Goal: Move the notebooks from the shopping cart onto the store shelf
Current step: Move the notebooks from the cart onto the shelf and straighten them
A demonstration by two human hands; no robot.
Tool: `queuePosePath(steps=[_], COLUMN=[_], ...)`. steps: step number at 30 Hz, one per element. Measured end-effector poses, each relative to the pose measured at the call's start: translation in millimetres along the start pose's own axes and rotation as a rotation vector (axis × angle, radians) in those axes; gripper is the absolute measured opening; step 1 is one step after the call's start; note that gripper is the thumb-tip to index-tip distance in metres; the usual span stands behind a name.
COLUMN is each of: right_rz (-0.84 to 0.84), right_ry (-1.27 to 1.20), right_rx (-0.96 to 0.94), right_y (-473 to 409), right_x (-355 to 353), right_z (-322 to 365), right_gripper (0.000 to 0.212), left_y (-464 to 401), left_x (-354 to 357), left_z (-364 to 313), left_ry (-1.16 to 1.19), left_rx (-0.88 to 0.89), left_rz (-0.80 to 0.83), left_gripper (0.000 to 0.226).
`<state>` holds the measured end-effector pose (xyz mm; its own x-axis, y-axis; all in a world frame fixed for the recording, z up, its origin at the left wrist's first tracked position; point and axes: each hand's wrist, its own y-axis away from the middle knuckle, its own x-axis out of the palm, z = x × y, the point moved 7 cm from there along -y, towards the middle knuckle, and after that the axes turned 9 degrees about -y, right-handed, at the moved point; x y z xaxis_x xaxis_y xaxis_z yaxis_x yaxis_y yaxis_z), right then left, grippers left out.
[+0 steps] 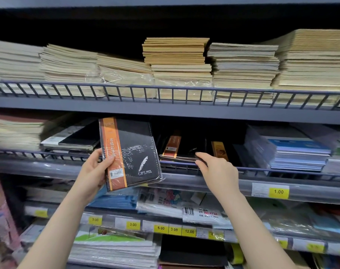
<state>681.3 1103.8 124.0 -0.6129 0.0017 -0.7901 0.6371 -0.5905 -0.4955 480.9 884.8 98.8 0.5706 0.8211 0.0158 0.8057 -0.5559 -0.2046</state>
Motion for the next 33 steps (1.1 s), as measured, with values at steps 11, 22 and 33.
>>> queuePosePath(steps=[11, 22, 33], right_rz=[-0.092, 0.1, -0.012], right_ry=[-0.116, -1.327, -1.088], right_rx=[0.051, 0.337, 0.389], right_y=[14.0, 74.5, -2.2], right_x=[-24.1, -9.4, 1.1], right_z=[-0.7, -1.6, -11.0], right_gripper=[0.049, 0.041, 0.038], left_y=[5.5, 18.7, 9.3], left_x=[28.9, 103.9, 63.9], left_z=[-7.3, -11.3, -14.3], left_ry=[-0.059, -0.236, -1.197], left_rx=[-0.029, -0.032, 0.593], left_rz=[0.08, 0.259, -0.209], left_gripper=[0.02, 0.025, 0.033])
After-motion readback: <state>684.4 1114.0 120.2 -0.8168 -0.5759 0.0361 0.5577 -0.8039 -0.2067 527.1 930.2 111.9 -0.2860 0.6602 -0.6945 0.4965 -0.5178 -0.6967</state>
